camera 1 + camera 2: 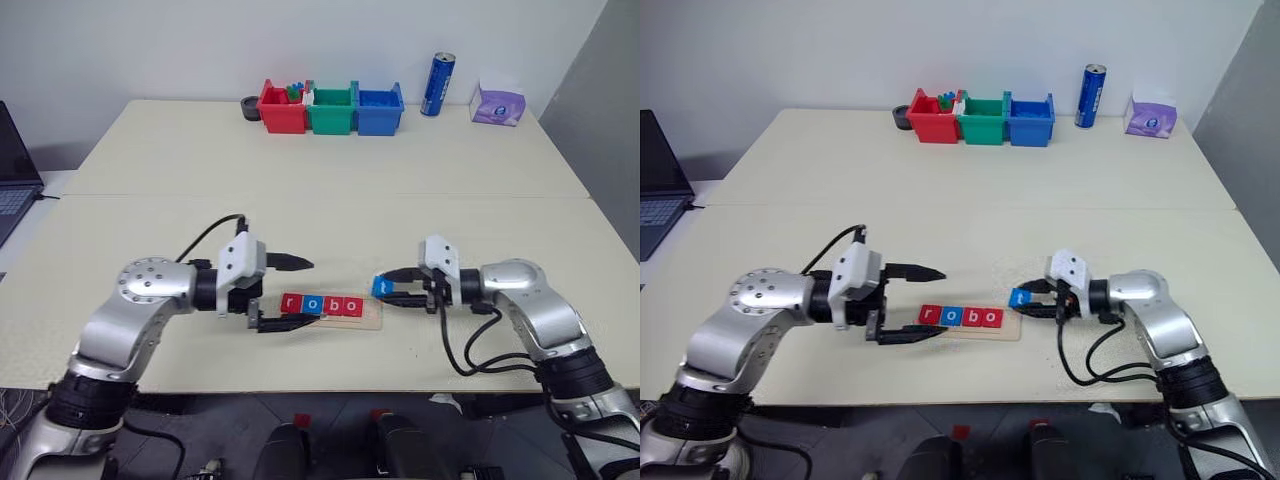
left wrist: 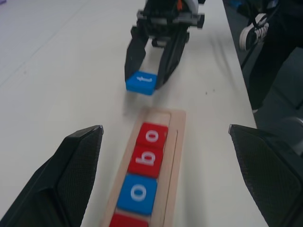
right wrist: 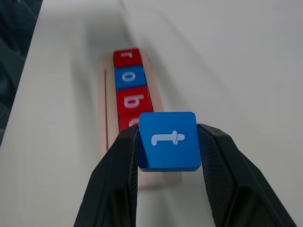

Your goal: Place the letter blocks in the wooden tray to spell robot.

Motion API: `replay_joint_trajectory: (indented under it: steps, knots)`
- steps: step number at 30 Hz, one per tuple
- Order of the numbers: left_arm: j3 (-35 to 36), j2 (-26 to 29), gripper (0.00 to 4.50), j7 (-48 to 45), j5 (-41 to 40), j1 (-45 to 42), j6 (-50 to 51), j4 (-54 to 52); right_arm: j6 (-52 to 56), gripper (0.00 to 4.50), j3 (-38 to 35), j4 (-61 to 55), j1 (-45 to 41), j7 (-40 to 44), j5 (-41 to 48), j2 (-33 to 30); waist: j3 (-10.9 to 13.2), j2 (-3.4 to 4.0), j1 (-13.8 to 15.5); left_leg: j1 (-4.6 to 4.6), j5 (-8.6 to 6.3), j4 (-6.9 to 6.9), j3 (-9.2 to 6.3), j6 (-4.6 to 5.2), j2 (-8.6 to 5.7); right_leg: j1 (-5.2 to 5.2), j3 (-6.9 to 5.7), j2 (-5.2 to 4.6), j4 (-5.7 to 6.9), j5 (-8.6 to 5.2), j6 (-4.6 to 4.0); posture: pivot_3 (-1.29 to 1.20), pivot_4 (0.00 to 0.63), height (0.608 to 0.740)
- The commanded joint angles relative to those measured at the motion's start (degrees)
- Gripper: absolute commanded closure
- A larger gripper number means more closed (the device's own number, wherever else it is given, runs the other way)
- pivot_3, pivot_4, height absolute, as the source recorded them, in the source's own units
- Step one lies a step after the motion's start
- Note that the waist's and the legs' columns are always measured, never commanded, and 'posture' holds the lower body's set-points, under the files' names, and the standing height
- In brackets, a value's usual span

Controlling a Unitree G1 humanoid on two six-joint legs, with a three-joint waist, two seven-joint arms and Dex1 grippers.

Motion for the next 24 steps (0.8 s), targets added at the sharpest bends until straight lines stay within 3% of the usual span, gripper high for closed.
replay_joint_trajectory:
  steps: [1,13,24]
  knots:
    - [1.9,0.8,0.00,-1.2,-0.4,-0.1,-2.1,0.0,2.0,3.04,1.4,-3.1,-1.2,-1.1,0.3,0.0,0.0,0.00,0.3,-0.01,0.00,0.00,0.01,0.00,-0.01,0.00,-0.01,-0.04,-0.01,0.00,0.00,0.00,0.150,0.740]
    - [0.8,-0.7,0.00,0.1,-0.5,0.3,-1.4,-1.8,-0.9,3.04,5.4,-0.9,-0.6,1.4,-2.2,-3.9,0.0,-0.01,0.1,-0.06,0.00,0.01,0.05,0.01,-0.01,-0.01,-0.04,0.02,-0.02,0.00,0.00,0.00,0.150,0.740]
    - [-1.0,-1.1,0.00,-1.4,0.6,0.0,-2.8,-1.3,-3.2,3.04,8.1,2.0,-1.0,1.1,-5.3,-3.5,0.0,-0.01,0.1,-0.05,0.00,0.01,0.07,0.01,-0.02,-0.01,-0.05,0.02,-0.02,0.00,0.00,0.00,0.150,0.740]
